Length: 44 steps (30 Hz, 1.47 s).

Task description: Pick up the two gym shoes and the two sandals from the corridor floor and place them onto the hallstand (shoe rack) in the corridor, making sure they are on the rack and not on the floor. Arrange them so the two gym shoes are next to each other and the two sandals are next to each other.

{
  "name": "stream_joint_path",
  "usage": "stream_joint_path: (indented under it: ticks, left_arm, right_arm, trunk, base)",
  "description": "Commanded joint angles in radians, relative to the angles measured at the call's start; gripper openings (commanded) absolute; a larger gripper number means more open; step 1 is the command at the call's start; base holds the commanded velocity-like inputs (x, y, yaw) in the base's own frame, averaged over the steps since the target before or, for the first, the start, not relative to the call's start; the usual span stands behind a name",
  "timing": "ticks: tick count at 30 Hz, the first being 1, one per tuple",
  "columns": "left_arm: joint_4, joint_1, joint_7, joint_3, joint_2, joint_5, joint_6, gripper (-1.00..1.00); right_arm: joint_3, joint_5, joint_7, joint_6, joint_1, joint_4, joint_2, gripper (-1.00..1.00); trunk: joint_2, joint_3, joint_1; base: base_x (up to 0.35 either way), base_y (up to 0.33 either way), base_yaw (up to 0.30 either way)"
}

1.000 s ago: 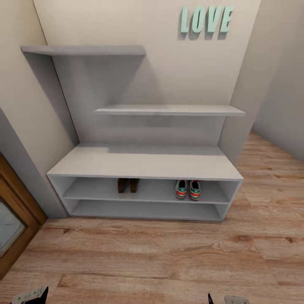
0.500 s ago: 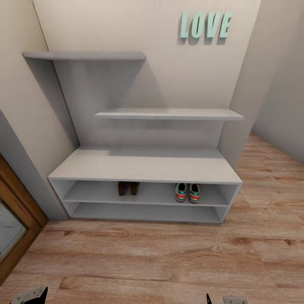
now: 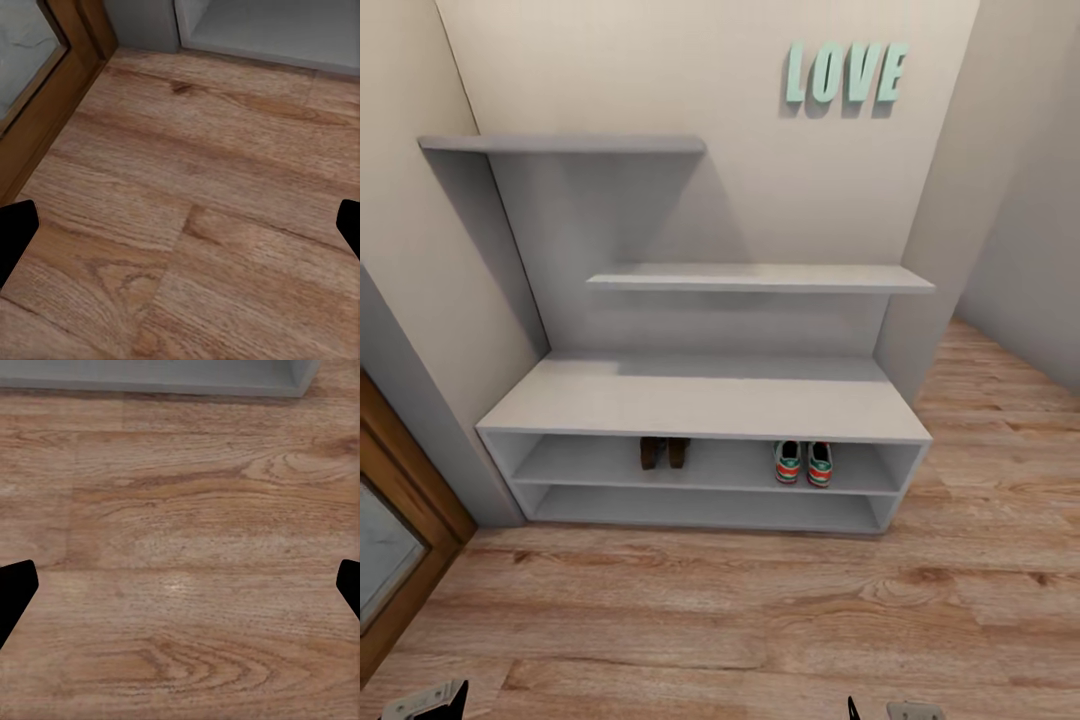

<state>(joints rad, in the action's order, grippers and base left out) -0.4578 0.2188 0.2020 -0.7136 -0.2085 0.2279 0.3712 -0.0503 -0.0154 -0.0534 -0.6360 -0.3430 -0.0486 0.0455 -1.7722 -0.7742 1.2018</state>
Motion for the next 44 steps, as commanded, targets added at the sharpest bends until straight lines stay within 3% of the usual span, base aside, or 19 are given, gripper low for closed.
stream_joint_path:
  ticks: [1,20,44]
  left_arm:
    - [0.001,0.001,0.002,-0.008,0.001,0.01,0.004,1.0]
    - [0.001,0.001,-0.013,-0.005,0.001,0.011,0.007,1.0]
    - [0.0,0.001,-0.009,-0.003,0.015,0.011,0.009,1.0]
  right_arm:
    - [-0.004,-0.002,0.0,-0.003,-0.001,0.001,0.0,1.0]
    - [-0.005,-0.001,0.0,-0.001,-0.001,0.01,0.001,1.0]
    - [-0.005,-0.001,0.001,-0.001,-0.001,0.022,0.001,1.0]
  trunk:
    - [0.007,0.002,-0.004]
    - [0.14,0.062,-0.077]
    - [0.14,0.062,-0.077]
  base:
    - [0.0,0.0,0.0]
    - [0.0,0.0,0.0]
    - [0.0,0.0,0.0]
